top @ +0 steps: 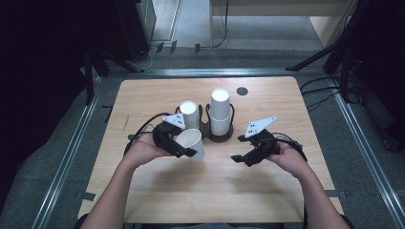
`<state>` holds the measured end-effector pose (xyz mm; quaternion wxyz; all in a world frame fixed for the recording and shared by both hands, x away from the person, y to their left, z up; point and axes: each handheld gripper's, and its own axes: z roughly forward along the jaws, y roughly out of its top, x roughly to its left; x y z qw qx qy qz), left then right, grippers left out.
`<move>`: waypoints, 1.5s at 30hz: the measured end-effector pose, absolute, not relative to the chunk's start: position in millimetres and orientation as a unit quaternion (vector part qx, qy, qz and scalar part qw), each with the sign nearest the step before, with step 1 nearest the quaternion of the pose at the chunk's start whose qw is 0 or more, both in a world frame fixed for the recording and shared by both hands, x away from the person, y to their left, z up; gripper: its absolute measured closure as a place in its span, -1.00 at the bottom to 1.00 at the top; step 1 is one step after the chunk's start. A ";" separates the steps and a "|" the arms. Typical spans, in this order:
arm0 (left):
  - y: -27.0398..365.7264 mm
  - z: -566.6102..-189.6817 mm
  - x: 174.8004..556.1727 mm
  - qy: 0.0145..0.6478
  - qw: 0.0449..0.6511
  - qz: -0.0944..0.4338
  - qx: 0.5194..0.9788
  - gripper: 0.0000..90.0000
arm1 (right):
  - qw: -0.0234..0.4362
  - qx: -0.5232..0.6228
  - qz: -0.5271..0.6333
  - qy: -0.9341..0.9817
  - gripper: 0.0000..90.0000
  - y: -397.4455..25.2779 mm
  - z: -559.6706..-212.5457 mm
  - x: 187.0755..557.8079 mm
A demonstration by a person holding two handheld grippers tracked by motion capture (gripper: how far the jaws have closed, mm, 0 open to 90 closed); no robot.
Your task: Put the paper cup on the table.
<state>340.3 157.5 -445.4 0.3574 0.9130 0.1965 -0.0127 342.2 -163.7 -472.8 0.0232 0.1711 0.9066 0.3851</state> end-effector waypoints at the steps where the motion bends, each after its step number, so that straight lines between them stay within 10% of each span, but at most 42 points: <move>1: 159.9 -445.5 340.0 0.201 0.359 -0.011 0.912 -0.27 | 0.024 0.171 0.385 0.907 -0.57 -163.8 -473.0 343.5; 45: 270.7 -461.8 364.1 0.381 0.327 0.082 0.861 -0.33 | 0.026 0.177 0.370 0.911 -0.57 -167.1 -478.2 358.0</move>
